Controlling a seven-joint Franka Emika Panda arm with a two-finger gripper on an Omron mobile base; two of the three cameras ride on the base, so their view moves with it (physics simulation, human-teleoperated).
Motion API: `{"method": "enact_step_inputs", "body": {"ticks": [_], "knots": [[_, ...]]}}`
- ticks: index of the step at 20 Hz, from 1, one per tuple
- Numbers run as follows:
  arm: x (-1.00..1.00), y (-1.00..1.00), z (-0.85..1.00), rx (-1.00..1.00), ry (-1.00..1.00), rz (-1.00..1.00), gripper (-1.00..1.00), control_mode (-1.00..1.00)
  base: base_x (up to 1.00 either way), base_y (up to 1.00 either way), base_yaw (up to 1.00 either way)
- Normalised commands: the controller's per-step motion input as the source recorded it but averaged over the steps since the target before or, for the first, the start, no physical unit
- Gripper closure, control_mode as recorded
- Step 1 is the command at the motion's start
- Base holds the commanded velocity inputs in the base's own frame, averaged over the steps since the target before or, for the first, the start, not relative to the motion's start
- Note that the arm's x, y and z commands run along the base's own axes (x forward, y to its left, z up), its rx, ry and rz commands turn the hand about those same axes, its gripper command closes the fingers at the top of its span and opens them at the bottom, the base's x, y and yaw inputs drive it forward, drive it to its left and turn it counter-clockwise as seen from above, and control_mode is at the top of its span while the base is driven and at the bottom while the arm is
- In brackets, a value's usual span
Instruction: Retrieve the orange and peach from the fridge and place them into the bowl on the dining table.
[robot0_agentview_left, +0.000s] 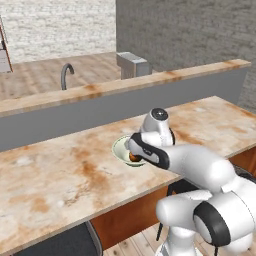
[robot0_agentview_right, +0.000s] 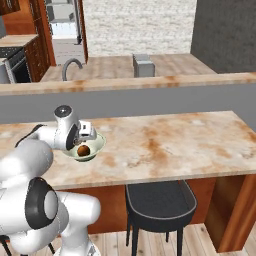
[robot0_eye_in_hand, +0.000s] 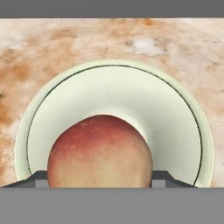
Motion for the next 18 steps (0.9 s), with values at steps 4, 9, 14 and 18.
{"method": "enact_step_inputs", "body": {"ticks": [4, 9, 14, 18], "knots": [[0.29, 0.00, -0.22, 0.00, 0.00, -0.01, 1.00, -1.00, 0.00, 0.00, 0.00], [0.28, 0.00, -0.23, 0.00, 0.00, 0.00, 1.00, -1.00, 0.00, 0.00, 0.00], [0.27, 0.00, -0.17, 0.00, 0.00, -0.01, -1.00, -1.00, 0.00, 0.00, 0.00], [0.23, 0.00, -0.06, 0.00, 0.01, -0.02, -1.00, -1.00, 0.00, 0.00, 0.00]]}}
